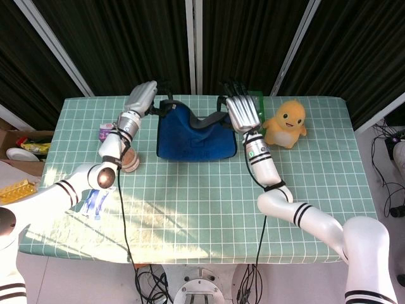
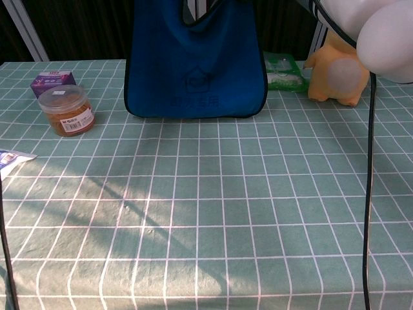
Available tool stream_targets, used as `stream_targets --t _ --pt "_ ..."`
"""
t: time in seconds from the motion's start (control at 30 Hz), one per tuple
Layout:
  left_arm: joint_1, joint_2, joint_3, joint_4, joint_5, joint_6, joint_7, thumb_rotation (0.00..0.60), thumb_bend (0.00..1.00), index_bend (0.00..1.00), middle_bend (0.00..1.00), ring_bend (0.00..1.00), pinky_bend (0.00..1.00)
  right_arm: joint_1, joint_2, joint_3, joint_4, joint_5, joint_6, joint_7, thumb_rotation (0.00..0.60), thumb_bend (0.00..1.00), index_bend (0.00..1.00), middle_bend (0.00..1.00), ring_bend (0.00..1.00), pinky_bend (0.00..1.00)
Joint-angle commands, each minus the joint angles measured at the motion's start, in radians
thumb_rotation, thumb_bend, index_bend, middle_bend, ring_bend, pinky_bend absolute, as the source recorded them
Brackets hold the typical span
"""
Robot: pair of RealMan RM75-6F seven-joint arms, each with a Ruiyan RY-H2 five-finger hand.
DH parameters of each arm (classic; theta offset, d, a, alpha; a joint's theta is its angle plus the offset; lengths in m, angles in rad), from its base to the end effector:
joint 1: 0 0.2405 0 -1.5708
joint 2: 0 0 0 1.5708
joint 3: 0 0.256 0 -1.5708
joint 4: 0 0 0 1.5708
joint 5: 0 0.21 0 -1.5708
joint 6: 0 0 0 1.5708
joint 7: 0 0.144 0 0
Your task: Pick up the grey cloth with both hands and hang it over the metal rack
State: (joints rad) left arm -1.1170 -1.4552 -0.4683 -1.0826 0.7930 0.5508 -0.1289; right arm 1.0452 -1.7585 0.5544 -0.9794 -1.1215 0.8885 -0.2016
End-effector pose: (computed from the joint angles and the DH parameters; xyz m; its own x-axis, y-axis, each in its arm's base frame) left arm -0.0585 0.5062 0.0790 -0.0161 0.2724 0.9621 0.9794 -0.1896 0.0701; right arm -0.0405 -0.4741 0.0200 0.2505 0.0554 0.9665 -0.9034 -0.3455 0.2540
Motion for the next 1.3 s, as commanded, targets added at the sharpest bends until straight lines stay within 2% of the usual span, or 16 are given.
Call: stream_targets --t 0.03,0.17,0.27,0.5,0.77,0.8,0.83,0.87,0.9,0.93,0.97,1.0,1.03,1.1,1.3 --pt "-0.05 -0.027 -0.019 0.085 -0.06 -0.068 -0.026 0.6 0.52 0.82 0.23 0.12 0.21 0.045 -0.022 0.012 0.075 0.027 -0.018 0.021 0.6 0.48 1.0 0.14 0.0 0.0" --pt "-0.066 -0.026 -0.045 0.123 -0.093 -0.115 -0.072 0.6 0.52 0.83 0.24 0.13 0.21 0.075 -0.039 0.038 0.14 0.055 -0.035 0.103 0.6 0.48 1.0 0.16 0.0 0.0" --pt "-0.08 -0.026 -0.045 0.166 -0.101 -0.128 -0.079 0.6 0.52 0.84 0.25 0.14 0.21 0.103 -0.055 0.069 0.195 0.097 -0.07 0.169 0.6 0.49 1.0 0.16 0.0 0.0" --pt "-0.113 -0.052 -0.009 0.287 -0.144 -0.187 -0.069 0.6 0.52 0.84 0.25 0.14 0.21 0.216 -0.114 0.113 0.405 0.186 -0.182 0.221 0.6 0.49 1.0 0.17 0.0 0.0" --pt "-0.141 -0.093 0.04 0.386 -0.202 -0.229 -0.044 0.6 0.52 0.84 0.26 0.14 0.21 0.317 -0.175 0.131 0.619 0.259 -0.293 0.207 0.6 0.48 1.0 0.18 0.0 0.0" --pt "-0.144 -0.099 0.047 0.4 -0.214 -0.232 -0.039 0.6 0.52 0.83 0.26 0.14 0.21 0.328 -0.183 0.134 0.646 0.271 -0.315 0.202 0.6 0.48 0.97 0.17 0.0 0.0" --pt "-0.147 -0.102 0.054 0.409 -0.224 -0.237 -0.034 0.6 0.52 0.81 0.26 0.14 0.21 0.335 -0.187 0.137 0.662 0.283 -0.344 0.196 0.6 0.45 0.88 0.15 0.0 0.0" --pt "-0.149 -0.102 0.065 0.416 -0.235 -0.25 -0.026 0.6 0.52 0.75 0.26 0.15 0.21 0.342 -0.187 0.14 0.679 0.3 -0.398 0.188 0.6 0.42 0.73 0.11 0.0 0.0" --pt "-0.151 -0.098 0.075 0.417 -0.242 -0.268 -0.021 0.6 0.51 0.59 0.24 0.15 0.21 0.348 -0.185 0.146 0.69 0.318 -0.44 0.181 0.6 0.35 0.48 0.06 0.0 0.0" --pt "-0.152 -0.091 0.084 0.414 -0.247 -0.292 -0.018 0.6 0.5 0.39 0.22 0.15 0.2 0.354 -0.182 0.153 0.697 0.334 -0.477 0.18 0.6 0.26 0.2 0.01 0.0 0.0" --pt "-0.153 -0.079 0.093 0.411 -0.254 -0.318 -0.02 0.595 0.48 0.19 0.19 0.15 0.19 0.362 -0.179 0.16 0.703 0.349 -0.504 0.183 0.6 0.22 0.08 0.0 0.0 0.0" --pt "-0.154 -0.077 0.096 0.413 -0.26 -0.316 -0.024 0.571 0.46 0.07 0.17 0.15 0.18 0.367 -0.178 0.161 0.707 0.353 -0.508 0.184 0.6 0.17 0.0 0.0 0.0 0.0" --pt "-0.155 -0.078 0.099 0.416 -0.265 -0.303 -0.026 0.542 0.43 0.01 0.15 0.15 0.18 0.371 -0.179 0.16 0.709 0.354 -0.505 0.187 0.6 0.15 0.0 0.0 0.0 0.0" --pt "-0.156 -0.079 0.11 0.419 -0.272 -0.281 -0.022 0.499 0.37 0.0 0.15 0.17 0.18 0.376 -0.18 0.156 0.713 0.353 -0.497 0.194 0.6 0.12 0.0 0.0 0.0 0.0" --pt "-0.162 -0.069 0.139 0.412 -0.323 -0.257 -0.003 0.482 0.33 0.0 0.14 0.18 0.18 0.382 -0.179 0.151 0.72 0.357 -0.463 0.202 0.6 0.14 0.0 0.0 0.0 0.0"
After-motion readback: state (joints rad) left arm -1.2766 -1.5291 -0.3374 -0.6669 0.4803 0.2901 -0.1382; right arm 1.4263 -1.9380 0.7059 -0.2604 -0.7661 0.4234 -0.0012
